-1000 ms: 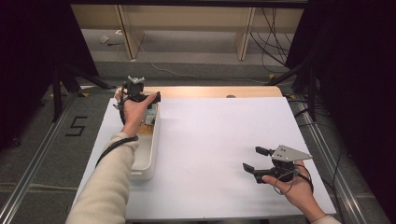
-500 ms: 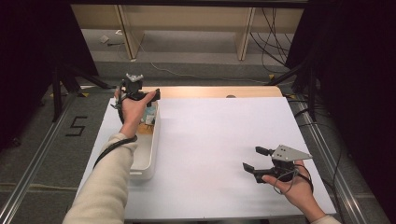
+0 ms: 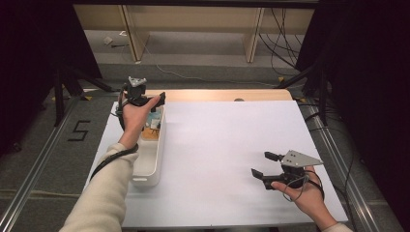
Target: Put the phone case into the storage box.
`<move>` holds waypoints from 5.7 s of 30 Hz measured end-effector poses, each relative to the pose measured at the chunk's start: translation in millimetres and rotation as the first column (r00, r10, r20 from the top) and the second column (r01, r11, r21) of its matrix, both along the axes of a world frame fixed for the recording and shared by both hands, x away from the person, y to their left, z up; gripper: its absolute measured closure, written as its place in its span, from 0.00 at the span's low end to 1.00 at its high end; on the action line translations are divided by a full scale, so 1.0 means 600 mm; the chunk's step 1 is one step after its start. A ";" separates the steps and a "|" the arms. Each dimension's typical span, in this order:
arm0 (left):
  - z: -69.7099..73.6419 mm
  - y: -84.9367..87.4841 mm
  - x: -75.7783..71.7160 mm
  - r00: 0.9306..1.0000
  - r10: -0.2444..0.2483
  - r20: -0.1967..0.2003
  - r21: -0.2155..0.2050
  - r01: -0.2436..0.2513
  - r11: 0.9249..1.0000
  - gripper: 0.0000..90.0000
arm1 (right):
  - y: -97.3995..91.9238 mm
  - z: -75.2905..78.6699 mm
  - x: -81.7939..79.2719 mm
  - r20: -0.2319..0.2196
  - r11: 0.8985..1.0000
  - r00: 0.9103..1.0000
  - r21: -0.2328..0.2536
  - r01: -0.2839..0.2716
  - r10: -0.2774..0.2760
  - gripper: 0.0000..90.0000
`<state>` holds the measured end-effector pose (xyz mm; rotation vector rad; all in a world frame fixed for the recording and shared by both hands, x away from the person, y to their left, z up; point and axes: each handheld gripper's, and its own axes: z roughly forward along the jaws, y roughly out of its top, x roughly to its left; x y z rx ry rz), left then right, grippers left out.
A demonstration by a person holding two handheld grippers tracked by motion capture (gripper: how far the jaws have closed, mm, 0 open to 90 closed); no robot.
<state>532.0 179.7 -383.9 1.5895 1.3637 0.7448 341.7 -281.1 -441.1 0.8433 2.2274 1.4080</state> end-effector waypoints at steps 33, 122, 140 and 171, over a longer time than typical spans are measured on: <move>0.018 0.002 -0.097 0.992 -0.120 0.042 0.008 0.120 0.993 0.06 | 0.001 0.000 -0.001 -0.002 1.000 1.000 -0.002 0.002 -0.002 0.23; -0.016 0.008 -0.302 0.935 -0.328 0.133 -0.045 0.336 0.941 0.08 | 0.003 0.002 -0.003 0.003 1.000 1.000 0.005 0.003 -0.003 0.23; -0.033 0.006 -0.328 0.913 -0.382 0.144 -0.038 0.391 0.920 0.07 | 0.002 0.002 -0.003 0.006 1.000 1.000 0.007 0.006 -0.006 0.23; -0.051 0.011 -0.345 0.914 -0.383 0.132 0.023 0.383 0.923 0.06 | 0.003 0.002 -0.003 0.004 1.000 1.000 0.008 0.007 -0.007 0.23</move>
